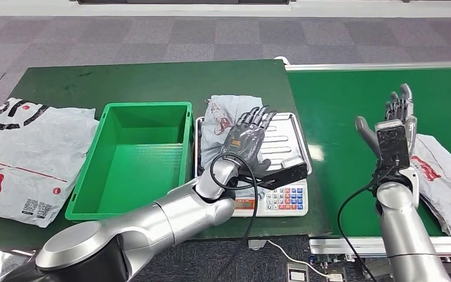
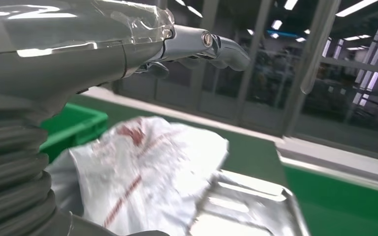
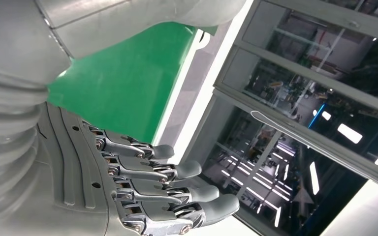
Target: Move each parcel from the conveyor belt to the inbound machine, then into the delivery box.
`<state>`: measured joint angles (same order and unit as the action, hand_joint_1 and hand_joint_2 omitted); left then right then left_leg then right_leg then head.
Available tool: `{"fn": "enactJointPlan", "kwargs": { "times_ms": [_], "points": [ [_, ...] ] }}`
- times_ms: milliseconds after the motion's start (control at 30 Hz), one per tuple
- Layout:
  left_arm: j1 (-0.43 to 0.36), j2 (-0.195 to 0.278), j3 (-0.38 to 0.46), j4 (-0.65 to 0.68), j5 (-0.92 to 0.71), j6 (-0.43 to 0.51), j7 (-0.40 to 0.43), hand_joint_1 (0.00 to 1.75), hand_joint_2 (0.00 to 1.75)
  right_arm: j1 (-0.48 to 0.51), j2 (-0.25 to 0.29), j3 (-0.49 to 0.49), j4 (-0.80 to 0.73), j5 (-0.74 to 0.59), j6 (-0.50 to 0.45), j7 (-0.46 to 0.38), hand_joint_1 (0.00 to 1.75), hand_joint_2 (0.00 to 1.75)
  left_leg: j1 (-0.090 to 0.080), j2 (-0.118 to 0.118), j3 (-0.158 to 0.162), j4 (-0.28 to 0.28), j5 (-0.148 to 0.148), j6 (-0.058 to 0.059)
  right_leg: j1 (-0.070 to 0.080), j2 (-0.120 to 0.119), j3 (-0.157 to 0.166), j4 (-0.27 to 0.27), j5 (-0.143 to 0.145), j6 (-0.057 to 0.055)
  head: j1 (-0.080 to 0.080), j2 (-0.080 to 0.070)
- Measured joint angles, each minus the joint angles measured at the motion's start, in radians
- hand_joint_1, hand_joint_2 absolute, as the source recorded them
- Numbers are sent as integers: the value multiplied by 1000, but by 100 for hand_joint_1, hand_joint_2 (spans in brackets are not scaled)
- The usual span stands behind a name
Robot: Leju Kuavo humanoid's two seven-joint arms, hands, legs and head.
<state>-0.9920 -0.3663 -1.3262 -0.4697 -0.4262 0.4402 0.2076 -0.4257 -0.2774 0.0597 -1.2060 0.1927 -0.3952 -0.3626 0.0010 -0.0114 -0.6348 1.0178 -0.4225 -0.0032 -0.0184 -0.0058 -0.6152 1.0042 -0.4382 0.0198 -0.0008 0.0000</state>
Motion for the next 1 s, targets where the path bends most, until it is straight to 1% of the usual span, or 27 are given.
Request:
{"fn": "enactJointPlan", "kwargs": {
  "times_ms": [167,267,533,700,767,900,1000],
  "points": [
    [-15,0,-24,29,-140,6,97,0,175,-68,23,21,94,6,-24,-17,0,175,0,0,0,0,0,0,0,0,0,0,0,0,0,0],
    [-19,0,-36,43,-214,25,134,0,175,-113,37,32,151,6,-34,-29,0,175,0,0,0,0,0,0,0,0,0,0,0,0,0,0],
    [-21,0,-39,64,-263,32,157,0,175,-147,59,35,203,9,-43,-29,0,175,0,-1,0,0,0,0,0,-1,0,0,0,0,0,0],
    [-20,0,-39,68,-287,-50,158,0,175,-148,66,35,209,26,-46,-15,0,175,0,-1,0,0,0,0,0,-1,0,0,0,0,0,0],
    [-20,-1,-39,67,-332,-58,177,0,175,-148,67,35,209,34,-43,-8,0,175,0,-1,0,0,0,0,0,-1,0,0,0,0,0,0],
    [-26,-1,-45,68,-442,-62,245,0,175,-155,70,35,210,49,-26,9,0,175,0,-1,0,0,0,0,0,-1,0,0,0,0,0,0],
    [-35,0,-45,83,-433,-107,241,0,175,-173,73,35,217,57,-8,14,0,175,0,-1,0,0,0,0,0,-1,0,0,0,0,0,0]
  ]
}}
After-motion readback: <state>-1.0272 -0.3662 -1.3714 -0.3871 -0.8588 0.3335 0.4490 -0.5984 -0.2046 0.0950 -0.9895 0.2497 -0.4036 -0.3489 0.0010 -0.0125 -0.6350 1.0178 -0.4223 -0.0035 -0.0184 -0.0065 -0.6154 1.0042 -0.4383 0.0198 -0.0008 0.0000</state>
